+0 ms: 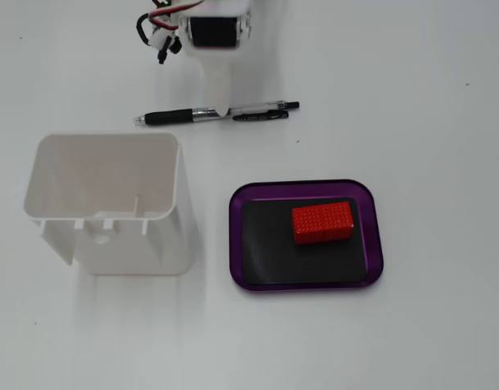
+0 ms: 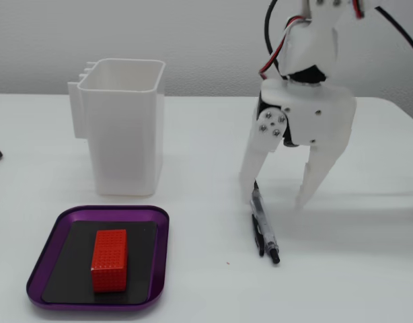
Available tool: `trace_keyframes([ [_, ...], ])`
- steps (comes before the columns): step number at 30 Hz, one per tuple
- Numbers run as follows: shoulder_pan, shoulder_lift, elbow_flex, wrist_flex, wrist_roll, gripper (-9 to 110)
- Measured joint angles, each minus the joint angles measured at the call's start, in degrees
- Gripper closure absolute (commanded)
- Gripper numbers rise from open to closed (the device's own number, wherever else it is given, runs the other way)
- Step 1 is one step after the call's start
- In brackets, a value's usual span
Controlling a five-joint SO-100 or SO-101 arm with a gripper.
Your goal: Pick up the pen and put it in the pen holder.
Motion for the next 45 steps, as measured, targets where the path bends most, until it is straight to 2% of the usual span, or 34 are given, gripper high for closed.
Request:
trace_keyframes([
  [8, -0.18, -1.93, -0.44, -0.26, 0.0, 80],
  [18, -0.18, -2.11, 0.0, -7.21, -1.58, 91],
  [27, -0.18, -2.11, 0.97, -8.17, -2.81, 102],
  [35, -0.18, -1.67, 5.45, -11.34, -4.39, 102],
  [41, -0.09, 0.44, 3.25, -7.21, -4.04, 102],
  [45, 0.0, 8.26, -4.75, -1.14, 1.41, 102],
])
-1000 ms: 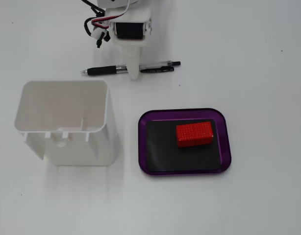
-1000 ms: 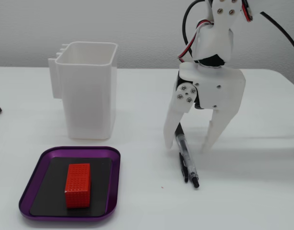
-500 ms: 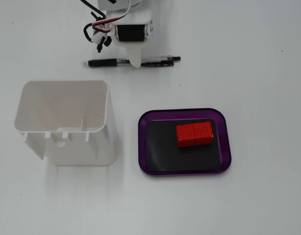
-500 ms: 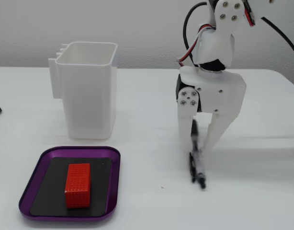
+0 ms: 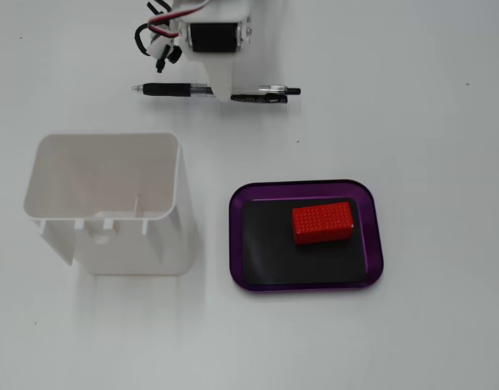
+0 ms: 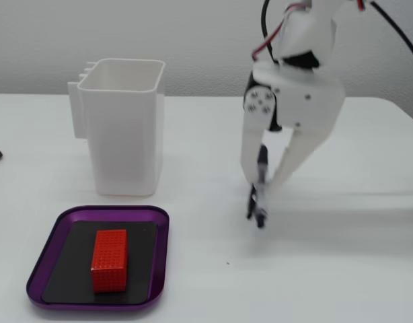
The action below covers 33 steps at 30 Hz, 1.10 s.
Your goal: Pick up the pen and put it in the pen holder.
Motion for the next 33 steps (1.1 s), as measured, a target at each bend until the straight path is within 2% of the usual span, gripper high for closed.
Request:
trace_keyframes([
  [6, 0.35, 13.8, -16.7, 4.04, 13.18, 102],
  [11, 0.35, 13.8, -27.77, -1.49, 23.47, 102],
  [18, 0.35, -2.29, -41.22, -5.71, 33.22, 102],
  [26, 3.16, -24.61, -57.22, -5.71, 36.83, 102],
  [33, 3.96, -34.19, -62.4, -5.71, 37.09, 102],
])
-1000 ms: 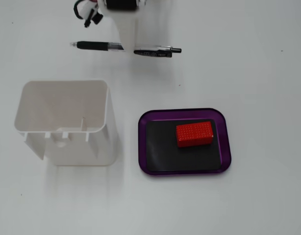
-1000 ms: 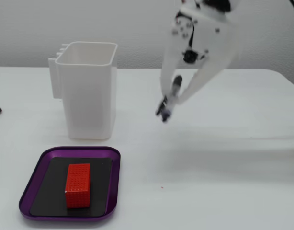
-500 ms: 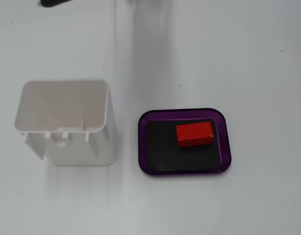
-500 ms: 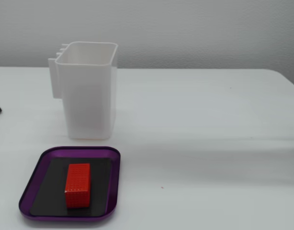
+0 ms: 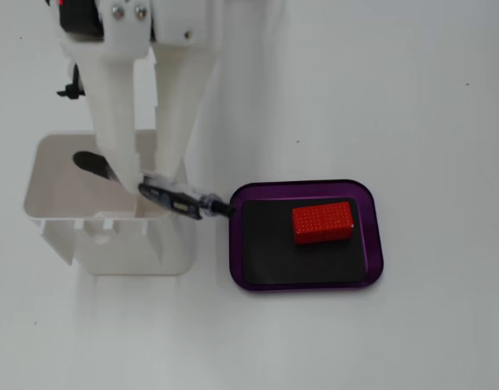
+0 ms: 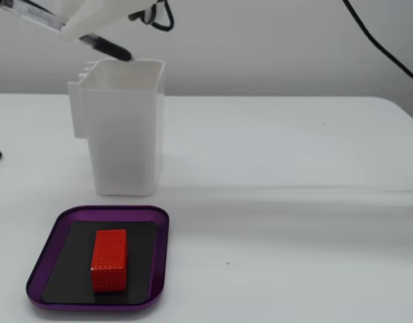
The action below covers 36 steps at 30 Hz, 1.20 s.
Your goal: Pick up the pen and put it in the pen holder.
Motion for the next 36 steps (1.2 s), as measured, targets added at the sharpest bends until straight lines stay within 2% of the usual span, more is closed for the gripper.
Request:
trace_keyframes([
  [15, 3.16, -1.93, -0.18, 4.22, -0.18, 102],
  [24, 3.69, -1.93, -0.88, 9.76, -0.35, 95],
  [32, 3.69, -1.93, -2.02, 12.83, -0.44, 95],
  [36, 2.99, 0.62, -4.92, 16.96, -5.98, 95],
])
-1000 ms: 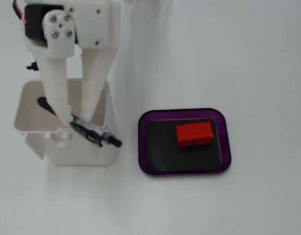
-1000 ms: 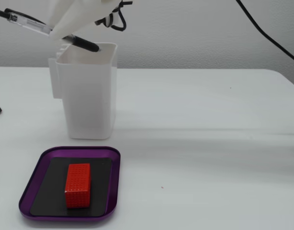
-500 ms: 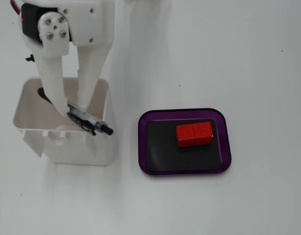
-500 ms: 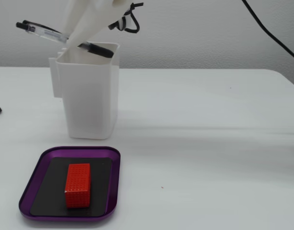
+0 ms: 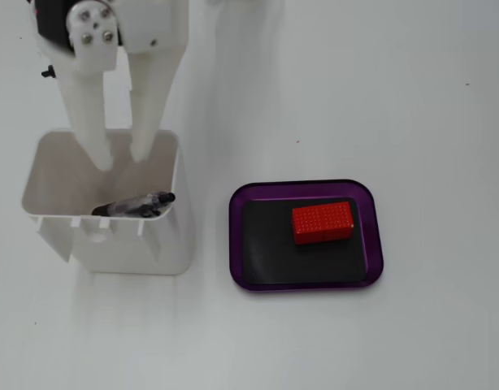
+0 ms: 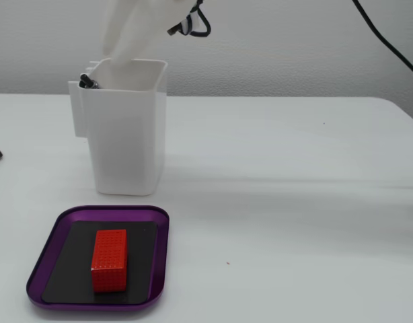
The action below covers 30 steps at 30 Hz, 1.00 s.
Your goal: Pick up the pen and put it in the pen holder.
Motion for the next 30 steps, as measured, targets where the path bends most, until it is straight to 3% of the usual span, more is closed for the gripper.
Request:
trace_keyframes([
  [8, -4.75, 18.54, -9.14, 13.45, -21.53, 95],
  [13, -5.27, 28.3, -5.45, 23.12, -28.21, 95],
  [22, -5.27, 47.46, 29.71, 23.2, -29.53, 95],
  [30, -5.1, 66.62, 73.65, 2.02, -29.53, 96],
])
